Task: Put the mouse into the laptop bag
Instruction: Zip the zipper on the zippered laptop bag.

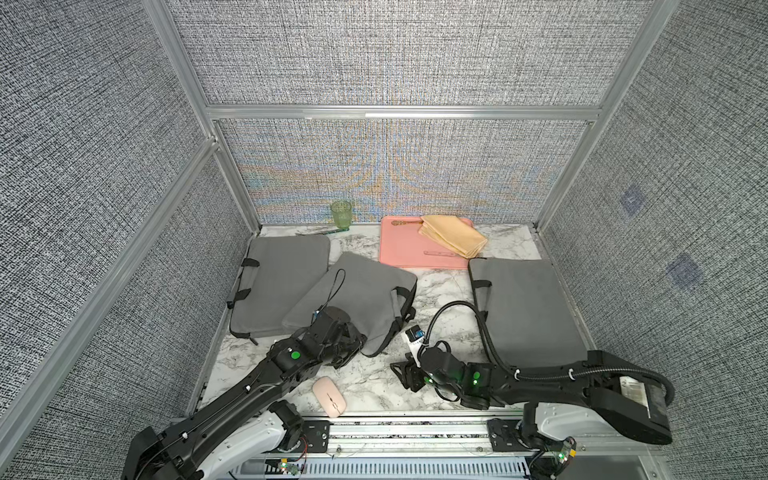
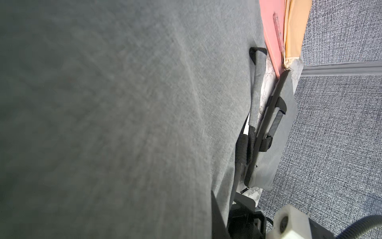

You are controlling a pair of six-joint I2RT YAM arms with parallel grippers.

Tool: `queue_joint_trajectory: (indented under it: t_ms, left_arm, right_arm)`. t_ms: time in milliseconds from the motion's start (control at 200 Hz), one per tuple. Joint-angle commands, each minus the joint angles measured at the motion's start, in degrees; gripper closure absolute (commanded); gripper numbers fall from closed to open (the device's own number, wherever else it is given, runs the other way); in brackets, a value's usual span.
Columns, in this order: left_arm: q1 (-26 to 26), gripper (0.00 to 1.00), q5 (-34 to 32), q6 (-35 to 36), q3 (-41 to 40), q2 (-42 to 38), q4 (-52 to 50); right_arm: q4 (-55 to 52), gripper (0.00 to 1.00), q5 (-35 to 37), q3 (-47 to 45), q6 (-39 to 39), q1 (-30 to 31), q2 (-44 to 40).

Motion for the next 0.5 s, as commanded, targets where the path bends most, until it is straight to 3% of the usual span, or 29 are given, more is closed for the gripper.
queue_joint_trajectory:
  t_ms: [0,205,495]
  left_arm:
    - [0.1,1.00,1.9,1.9,0.0,-0.5,3.0]
    - [0.1,1.00,2.5,2.1,0.1,0.1,3.4]
    - [0.1,1.00,2.8,2.1,-0.2,1.0,4.3]
  right_arm:
    - [7.4,0.27,-8.0,2.0,-4.5,-0.2,3.1]
    - [11.2,0.19,-10.4,5.2,-3.7,-2.2,8.8]
    - [13.7,0.22,-14.8,7.2,-4.4,-3.9,9.3]
